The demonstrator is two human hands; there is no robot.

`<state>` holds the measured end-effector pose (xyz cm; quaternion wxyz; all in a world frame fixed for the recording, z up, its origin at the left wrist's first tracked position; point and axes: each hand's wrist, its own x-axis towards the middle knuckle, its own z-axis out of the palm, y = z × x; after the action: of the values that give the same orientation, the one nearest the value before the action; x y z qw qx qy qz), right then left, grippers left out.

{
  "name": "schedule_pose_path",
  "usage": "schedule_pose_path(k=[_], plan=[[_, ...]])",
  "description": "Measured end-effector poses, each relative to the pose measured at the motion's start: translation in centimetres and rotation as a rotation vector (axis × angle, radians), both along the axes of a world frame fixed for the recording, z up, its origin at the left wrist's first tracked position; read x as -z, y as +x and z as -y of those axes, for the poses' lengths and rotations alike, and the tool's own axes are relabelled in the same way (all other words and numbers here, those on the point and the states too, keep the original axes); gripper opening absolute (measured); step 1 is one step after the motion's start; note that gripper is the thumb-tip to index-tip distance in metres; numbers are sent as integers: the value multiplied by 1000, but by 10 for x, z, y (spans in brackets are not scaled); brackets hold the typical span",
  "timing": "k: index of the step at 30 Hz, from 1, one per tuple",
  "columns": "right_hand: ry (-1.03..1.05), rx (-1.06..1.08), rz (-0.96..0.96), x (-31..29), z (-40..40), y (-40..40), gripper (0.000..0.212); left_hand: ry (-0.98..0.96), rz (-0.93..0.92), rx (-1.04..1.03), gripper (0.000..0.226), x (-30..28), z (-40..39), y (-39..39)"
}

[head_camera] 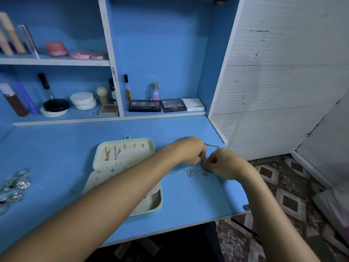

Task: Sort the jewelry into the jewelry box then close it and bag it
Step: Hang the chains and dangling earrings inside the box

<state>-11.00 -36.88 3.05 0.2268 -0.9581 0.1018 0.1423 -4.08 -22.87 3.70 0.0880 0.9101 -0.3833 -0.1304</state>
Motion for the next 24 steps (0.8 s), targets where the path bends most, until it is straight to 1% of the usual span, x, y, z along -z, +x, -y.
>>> schedule_pose_path(k=[1, 4, 8, 12, 14, 16, 20, 24], plan=[[-1, -6, 3, 1, 0, 0, 28, 20, -3, 6, 21, 0, 0, 0], [36, -6, 25, 0, 1, -1, 24, 33, -37, 14, 23, -1, -2, 2], [97, -18, 98, -2, 1, -2, 27, -29, -88, -8, 14, -8, -9, 3], [265, 11, 208, 1, 3, 0, 12, -88, -80, -17, 10, -10, -17, 1], [360, 4, 244, 3, 3, 0, 8, -122, -88, -36, 9, -13, -21, 2], [411, 6, 296, 3, 1, 1, 6, -162, -100, -54, 9, -17, -26, 3], [433, 30, 335, 6, 1, 5, 4, -211, -112, -70, 11, -29, -34, 1], [414, 17, 332, 8, -3, 7, 9, -246, -115, -76, 10, -39, -41, 0]])
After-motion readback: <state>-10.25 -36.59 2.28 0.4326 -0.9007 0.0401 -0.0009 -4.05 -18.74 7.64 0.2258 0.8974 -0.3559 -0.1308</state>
